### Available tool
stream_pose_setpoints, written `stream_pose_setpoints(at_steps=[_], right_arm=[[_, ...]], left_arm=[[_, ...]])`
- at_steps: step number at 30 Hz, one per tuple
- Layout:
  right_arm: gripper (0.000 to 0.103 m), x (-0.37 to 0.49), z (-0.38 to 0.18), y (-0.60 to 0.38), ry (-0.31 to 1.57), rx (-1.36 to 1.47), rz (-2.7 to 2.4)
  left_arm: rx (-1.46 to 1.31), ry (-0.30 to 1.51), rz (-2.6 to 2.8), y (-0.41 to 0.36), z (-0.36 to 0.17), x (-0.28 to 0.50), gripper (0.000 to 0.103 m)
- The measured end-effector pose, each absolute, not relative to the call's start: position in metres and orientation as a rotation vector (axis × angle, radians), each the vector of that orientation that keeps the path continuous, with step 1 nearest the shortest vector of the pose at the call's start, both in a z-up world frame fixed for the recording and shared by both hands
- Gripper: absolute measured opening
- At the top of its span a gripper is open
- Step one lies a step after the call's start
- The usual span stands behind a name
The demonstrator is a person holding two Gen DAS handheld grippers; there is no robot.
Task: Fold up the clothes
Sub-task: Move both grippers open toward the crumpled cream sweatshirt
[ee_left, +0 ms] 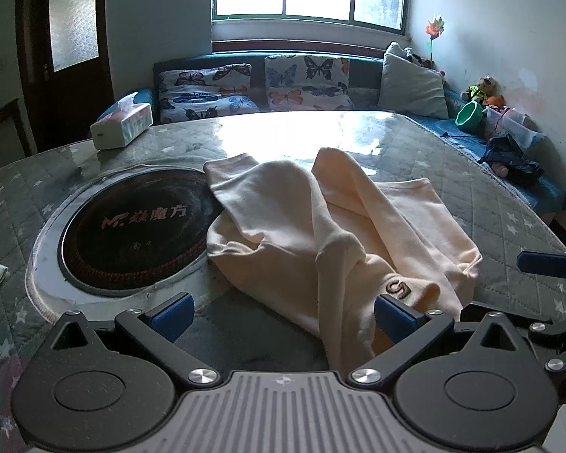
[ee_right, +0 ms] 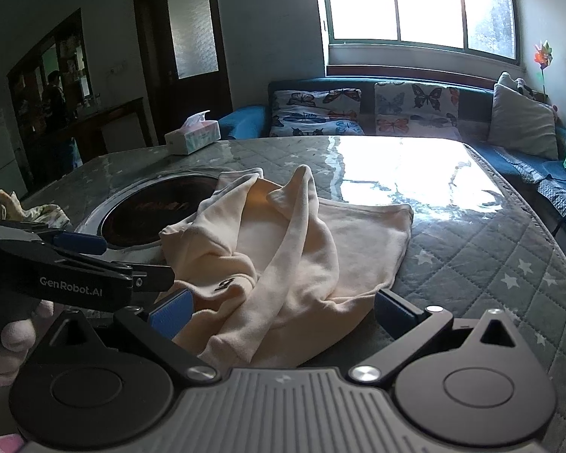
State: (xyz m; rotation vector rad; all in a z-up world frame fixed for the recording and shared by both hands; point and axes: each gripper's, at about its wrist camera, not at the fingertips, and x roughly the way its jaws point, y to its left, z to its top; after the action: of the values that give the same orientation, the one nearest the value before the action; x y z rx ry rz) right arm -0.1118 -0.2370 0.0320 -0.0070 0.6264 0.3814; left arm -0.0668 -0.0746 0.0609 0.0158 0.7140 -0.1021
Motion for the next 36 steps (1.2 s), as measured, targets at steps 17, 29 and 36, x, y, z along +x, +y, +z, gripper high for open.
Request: stream_pose_setpoints(at_steps=[17,29,36], right_arm=[[0.102,-0.128,0.029,-0.232,0.639,-0.023,0.385],[0.094,-0.128,0.036,-0.233,0.626,-0.017,0.385],[0.089,-0.110,0.039,-0.234,0.625,-0.015,0.385]], left_arm=[[0.011,0.725,-0.078,-0.073,0.059,-0.083,0.103],[0.006,0.701,-0.089,-0.071,0.066,-0.084,0.103],[0.014,0.675,-0.097,-0.069,0.076,-0.069,0.102]])
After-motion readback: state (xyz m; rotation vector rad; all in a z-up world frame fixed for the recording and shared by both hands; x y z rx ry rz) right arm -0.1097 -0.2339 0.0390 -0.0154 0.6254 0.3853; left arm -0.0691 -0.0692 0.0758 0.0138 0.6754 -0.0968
